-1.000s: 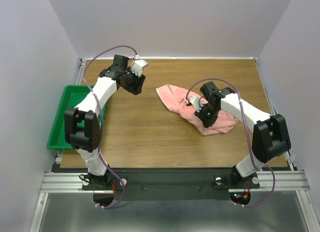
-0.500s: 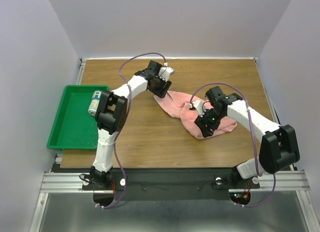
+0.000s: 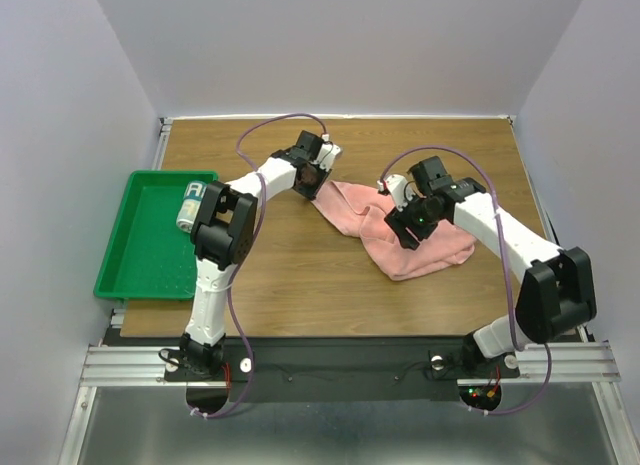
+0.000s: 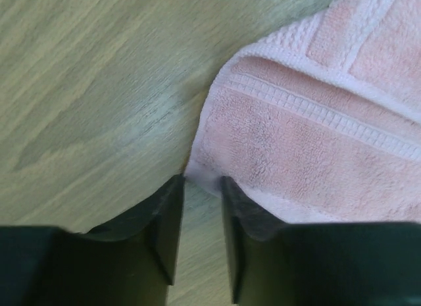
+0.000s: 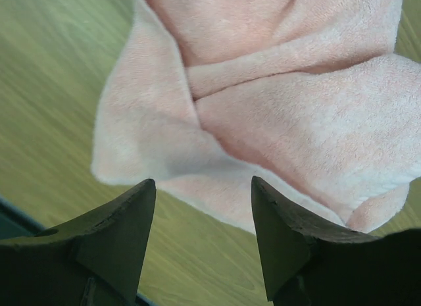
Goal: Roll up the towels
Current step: Flatten the towel
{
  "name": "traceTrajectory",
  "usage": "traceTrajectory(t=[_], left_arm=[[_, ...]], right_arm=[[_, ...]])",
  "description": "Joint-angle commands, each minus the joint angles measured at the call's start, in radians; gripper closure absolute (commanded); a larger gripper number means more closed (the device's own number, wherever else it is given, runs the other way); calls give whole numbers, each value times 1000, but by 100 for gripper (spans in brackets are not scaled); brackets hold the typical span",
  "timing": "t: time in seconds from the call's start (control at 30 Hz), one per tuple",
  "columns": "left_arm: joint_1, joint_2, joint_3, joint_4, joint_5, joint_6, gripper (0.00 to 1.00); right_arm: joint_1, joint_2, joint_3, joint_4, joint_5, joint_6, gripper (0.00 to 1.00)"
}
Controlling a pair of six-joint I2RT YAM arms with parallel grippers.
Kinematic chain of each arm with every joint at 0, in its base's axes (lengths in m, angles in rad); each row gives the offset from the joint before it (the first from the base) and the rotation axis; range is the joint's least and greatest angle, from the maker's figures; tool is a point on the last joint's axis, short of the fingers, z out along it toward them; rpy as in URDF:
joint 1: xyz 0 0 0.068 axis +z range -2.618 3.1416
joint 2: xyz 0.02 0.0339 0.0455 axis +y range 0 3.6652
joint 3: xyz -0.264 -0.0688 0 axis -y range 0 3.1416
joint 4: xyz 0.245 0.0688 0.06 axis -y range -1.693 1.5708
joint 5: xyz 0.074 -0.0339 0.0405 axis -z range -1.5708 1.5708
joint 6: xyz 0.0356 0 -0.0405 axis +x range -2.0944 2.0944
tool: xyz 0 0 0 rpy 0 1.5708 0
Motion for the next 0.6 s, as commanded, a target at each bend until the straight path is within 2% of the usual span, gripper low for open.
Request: traceTrajectory(t=[0.0,0.03,0.13,0.2,0.27,0.37,0.4,0.43,0.5,0.57], left_arm=[[-12,24,13,4,-25,-8,70],[-12,34,18,-4,-25,-11,81],[-12,50,27,-18,-10,-7,93],[-12,50,27,-18,-2,-7,100],[-9,48,26,-19,6,-5,100],[11,33,26,-18,32,-7,100],[23,22,29,-25,38,-11,100],[35,18,30,-30,48,-13,100],[69,-10,32,-39,55,-8,100],[89,-38,17,-50,44,7,100]], right_arm=[[-6,51,43,99,86,7,35],[-6,76,50,102,83,0,35],[-6,125,94,101,41,4,34],[-6,137,97,93,1,13,34],[-6,160,100,72,-45,17,37],[-4,167,100,4,-62,-14,64],[-9,161,99,-2,-67,-26,80],[-16,144,99,-7,-76,-31,88],[-24,130,105,-17,-75,-37,99],[-46,119,122,-25,-88,-48,99]])
